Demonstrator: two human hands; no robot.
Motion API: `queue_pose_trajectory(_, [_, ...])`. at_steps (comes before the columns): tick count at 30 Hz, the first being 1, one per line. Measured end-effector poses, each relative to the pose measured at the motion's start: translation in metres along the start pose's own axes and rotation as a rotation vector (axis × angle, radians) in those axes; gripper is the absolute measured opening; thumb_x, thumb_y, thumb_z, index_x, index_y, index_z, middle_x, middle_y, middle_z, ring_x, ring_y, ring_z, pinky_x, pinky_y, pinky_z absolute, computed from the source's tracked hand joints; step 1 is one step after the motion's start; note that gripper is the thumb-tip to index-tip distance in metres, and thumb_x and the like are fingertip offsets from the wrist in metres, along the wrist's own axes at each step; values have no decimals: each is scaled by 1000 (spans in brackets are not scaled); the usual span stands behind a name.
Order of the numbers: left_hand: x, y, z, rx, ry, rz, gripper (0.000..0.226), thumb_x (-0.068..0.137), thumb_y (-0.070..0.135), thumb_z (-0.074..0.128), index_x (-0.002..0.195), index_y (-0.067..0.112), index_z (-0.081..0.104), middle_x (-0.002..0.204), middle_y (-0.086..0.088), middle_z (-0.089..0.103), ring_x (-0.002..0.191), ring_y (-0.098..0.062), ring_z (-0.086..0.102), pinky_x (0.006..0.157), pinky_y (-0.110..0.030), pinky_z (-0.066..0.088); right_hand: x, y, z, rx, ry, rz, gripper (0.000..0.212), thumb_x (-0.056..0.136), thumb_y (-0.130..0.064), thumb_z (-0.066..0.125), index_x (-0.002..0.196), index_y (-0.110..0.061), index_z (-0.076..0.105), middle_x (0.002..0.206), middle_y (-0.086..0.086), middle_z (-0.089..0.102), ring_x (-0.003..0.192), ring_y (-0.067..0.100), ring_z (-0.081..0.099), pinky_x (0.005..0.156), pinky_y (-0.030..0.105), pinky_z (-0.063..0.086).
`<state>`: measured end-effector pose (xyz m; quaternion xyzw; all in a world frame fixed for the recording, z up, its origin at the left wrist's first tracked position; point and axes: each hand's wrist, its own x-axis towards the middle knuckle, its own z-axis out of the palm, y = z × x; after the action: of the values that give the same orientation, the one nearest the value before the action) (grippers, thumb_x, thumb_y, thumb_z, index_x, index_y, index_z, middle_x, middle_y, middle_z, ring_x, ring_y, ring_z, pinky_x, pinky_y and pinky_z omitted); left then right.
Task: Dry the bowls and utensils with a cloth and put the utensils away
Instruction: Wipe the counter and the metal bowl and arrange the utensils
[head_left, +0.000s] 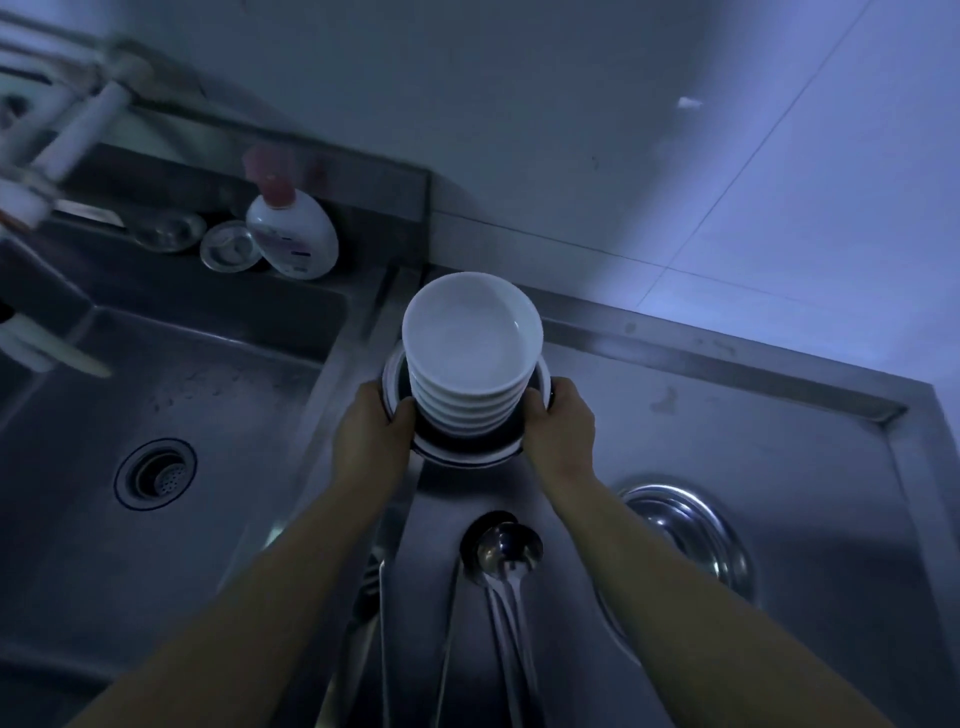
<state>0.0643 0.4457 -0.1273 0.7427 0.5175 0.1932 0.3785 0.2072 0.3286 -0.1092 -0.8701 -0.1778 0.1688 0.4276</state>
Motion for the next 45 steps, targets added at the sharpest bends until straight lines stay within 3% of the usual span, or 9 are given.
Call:
queue_pose_trajectory(4, [11, 18, 24, -44, -78, -27, 25, 91, 31, 51, 71, 21, 41, 65, 5, 51, 56, -10, 48, 45, -25, 25, 25, 12, -13, -9, 14, 26, 11, 92, -21, 48, 83, -15, 51, 74, -6, 54, 67, 8, 49, 54, 24, 32])
queue_pose_trajectory(10, [27, 30, 56, -30, -128, -81, 28, 90, 33, 51, 82, 5, 50, 74, -14, 57, 75, -35, 60, 50, -27, 31, 58, 34, -16, -13, -7, 55, 13, 93, -21, 47, 85, -12, 52, 74, -5, 53, 66, 9, 48, 52, 23, 31])
queue_pose_trajectory(17, [39, 29, 74, 79, -68, -80, 25, 92, 33, 49, 97, 10, 52, 85, -3, 56, 75, -23, 52, 53, -30, 28, 77, 49, -5, 26, 1, 67, 13, 93, -24, 49, 88, -12, 52, 75, -7, 53, 66, 3, 47, 53, 19, 32])
queue_pose_trajectory(24, [57, 31, 81, -17, -67, -122, 17, 90, 33, 48, 92, 16, 51, 85, -2, 60, 78, -24, 58, 58, -30, 38, 91, 46, -1, 116, -50, 61, 16, 93, -27, 51, 91, -13, 56, 79, -5, 58, 71, 12, 54, 57, 23, 37])
queue_pose_trajectory(30, [50, 37, 75, -117, -94, -159, 19, 91, 34, 46, 87, 15, 48, 86, -13, 62, 81, -37, 62, 74, -51, 53, 89, 55, -14, 37, -186, 31, 31, 94, -38, 54, 113, -13, 54, 86, -2, 62, 85, 21, 62, 72, 33, 49])
queue_pose_trajectory(33, [29, 39, 69, -84, -85, -125, 13, 89, 24, 50, 85, 24, 38, 80, -10, 59, 78, -33, 61, 70, -44, 49, 71, 68, -34, -65, -213, -12, 48, 93, -40, 56, 132, -12, 47, 81, -7, 59, 81, 16, 60, 72, 26, 40])
queue_pose_trajectory(37, [-14, 48, 59, -82, -34, -66, 13, 84, 18, 55, 94, 12, 49, 91, -8, 58, 77, -23, 56, 55, -28, 37, 19, 91, -81, -144, -237, -100, 42, 92, -33, 59, 130, -18, 51, 85, -10, 55, 76, 10, 54, 73, 25, 39])
queue_pose_trajectory(40, [-53, 60, 63, -90, -110, -1, 14, 85, 15, 56, 98, 13, 50, 99, -4, 55, 85, -21, 54, 66, -29, 37, -33, 117, -126, -249, -223, -144, 34, 91, -22, 63, 124, -15, 57, 86, -6, 57, 70, 9, 51, 70, 21, 37])
queue_pose_trajectory(45, [-119, 84, 86, -89, -340, 153, 42, 89, 18, 58, 129, 13, 45, 112, 5, 47, 86, -13, 48, 77, -23, 32, -141, 172, -203, -467, -122, -202, 25, 84, -8, 69, 109, -13, 68, 94, 4, 65, 76, 19, 63, 70, 26, 47])
